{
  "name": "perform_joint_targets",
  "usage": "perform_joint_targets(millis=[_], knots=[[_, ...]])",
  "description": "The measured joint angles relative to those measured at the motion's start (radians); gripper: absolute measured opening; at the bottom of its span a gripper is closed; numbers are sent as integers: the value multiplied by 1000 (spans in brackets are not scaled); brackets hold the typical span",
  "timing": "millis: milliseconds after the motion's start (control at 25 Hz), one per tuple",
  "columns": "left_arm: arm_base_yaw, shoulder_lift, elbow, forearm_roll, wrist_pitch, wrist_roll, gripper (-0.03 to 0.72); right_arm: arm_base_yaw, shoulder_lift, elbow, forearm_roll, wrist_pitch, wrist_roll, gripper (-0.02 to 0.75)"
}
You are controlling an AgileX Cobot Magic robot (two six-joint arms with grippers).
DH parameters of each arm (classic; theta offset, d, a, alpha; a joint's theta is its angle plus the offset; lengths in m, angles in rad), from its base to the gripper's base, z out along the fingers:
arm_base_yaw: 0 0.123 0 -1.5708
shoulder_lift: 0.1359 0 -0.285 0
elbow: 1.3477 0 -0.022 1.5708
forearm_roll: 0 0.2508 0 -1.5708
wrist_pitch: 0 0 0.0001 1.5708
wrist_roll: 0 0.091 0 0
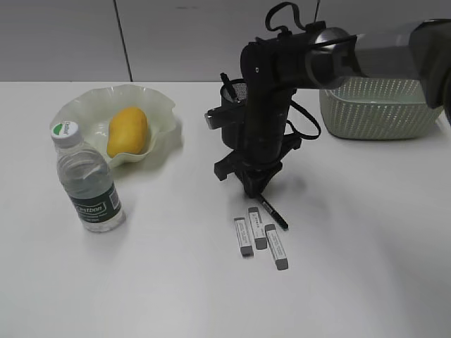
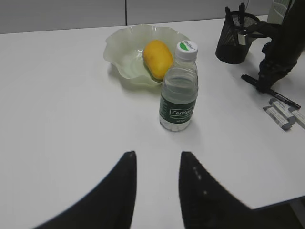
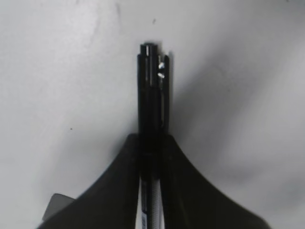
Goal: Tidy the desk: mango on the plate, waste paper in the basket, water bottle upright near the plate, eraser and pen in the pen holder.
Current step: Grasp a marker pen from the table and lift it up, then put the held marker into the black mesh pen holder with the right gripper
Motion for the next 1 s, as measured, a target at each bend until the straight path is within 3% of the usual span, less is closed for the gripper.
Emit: perform_joint_targets(millis=[200, 320, 560, 840, 1000], knots=[[0, 0, 0, 0, 0, 0, 230, 4, -114, 9, 96, -19, -123, 102], [0, 0, 0, 0, 0, 0, 230, 26, -250, 9, 165, -155, -221, 102], [0, 0, 0, 0, 0, 0, 230, 33, -389, 94, 187, -700, -265, 102], [0, 0, 0, 0, 0, 0, 230, 27, -383, 411, 144, -1307, -269, 102], [0, 0, 0, 0, 0, 0, 230, 13, -367, 495, 155, -1539, -275, 102]])
